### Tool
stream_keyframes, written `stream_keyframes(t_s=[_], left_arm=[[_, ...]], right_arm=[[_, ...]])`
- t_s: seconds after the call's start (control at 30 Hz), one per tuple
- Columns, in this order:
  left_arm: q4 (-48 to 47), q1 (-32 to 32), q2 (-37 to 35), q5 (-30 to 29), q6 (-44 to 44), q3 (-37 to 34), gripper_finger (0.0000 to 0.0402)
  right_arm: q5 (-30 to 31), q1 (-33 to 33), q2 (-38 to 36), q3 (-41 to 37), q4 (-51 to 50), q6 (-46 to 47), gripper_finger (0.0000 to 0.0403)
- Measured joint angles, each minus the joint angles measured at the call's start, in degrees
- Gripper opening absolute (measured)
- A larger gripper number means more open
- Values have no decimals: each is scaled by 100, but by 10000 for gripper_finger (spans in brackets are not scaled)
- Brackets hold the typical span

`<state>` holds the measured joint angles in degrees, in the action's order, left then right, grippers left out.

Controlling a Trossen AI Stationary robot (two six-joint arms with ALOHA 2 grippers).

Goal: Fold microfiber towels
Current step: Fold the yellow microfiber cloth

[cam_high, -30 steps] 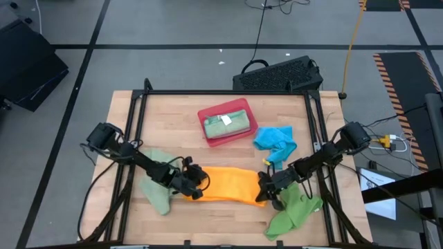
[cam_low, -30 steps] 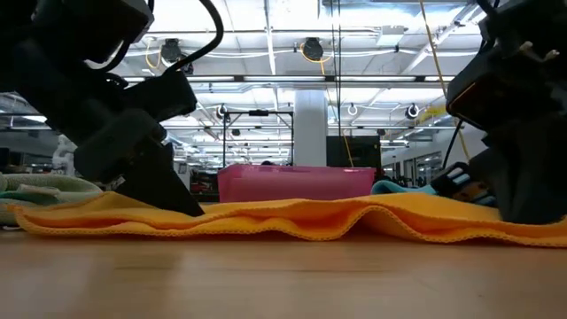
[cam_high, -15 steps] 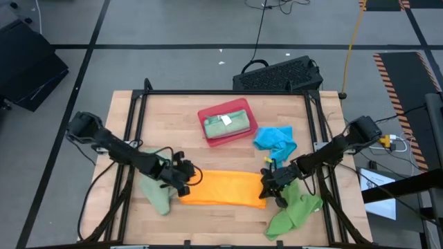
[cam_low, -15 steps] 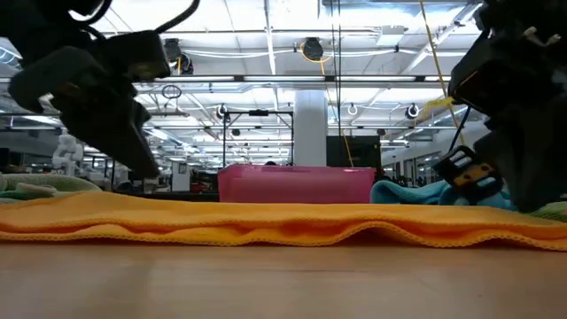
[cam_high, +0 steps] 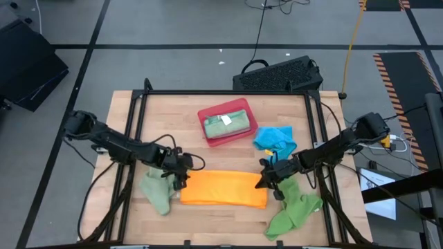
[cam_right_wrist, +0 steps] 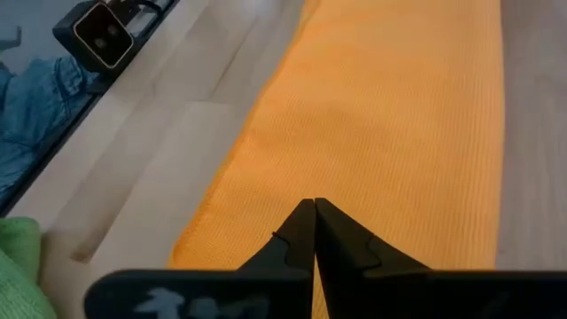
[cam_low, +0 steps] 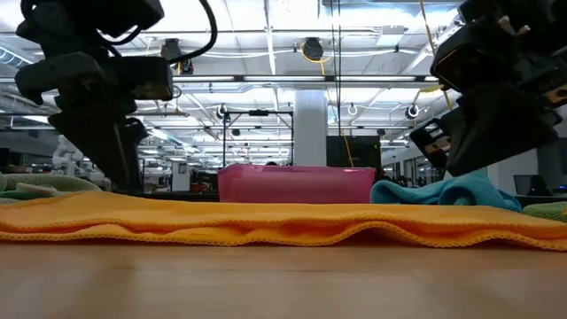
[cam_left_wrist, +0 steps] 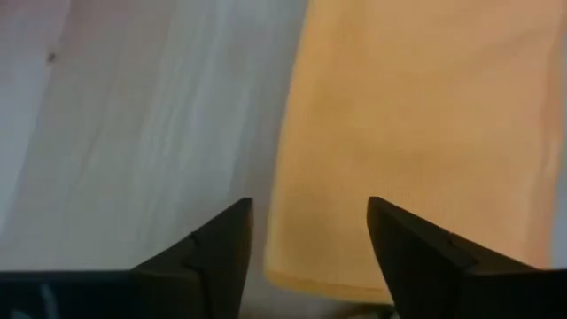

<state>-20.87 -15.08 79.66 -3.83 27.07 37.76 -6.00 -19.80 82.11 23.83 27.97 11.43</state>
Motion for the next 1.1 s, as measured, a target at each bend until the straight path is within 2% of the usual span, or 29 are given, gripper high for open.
stream_keyframes(t_s=[0.1,0.23,0.33,0.5,0.67,0.8,0.93,1.1], left_arm=[[77,174,20,76,-112,-69,232],[313,319,52,449,-305,-231,211],[764,389,121,536,-391,-381,184],[1001,430,297,550,-292,-562,135],[1011,363,413,472,-348,-566,67],[1002,309,361,462,-617,-539,9],[859,274,174,265,-977,-250,9],[106,154,155,79,-1240,442,6]], right_arm=[[3,-1,0,0,106,-79,0],[36,-1,0,0,371,-344,0],[334,-3,0,0,814,-509,0],[922,1,0,2,1369,-747,0],[1325,107,0,62,1636,-618,0],[1526,384,185,410,1646,-220,0],[1493,774,706,956,1565,206,8],[1233,1030,1629,1990,1153,214,65]])
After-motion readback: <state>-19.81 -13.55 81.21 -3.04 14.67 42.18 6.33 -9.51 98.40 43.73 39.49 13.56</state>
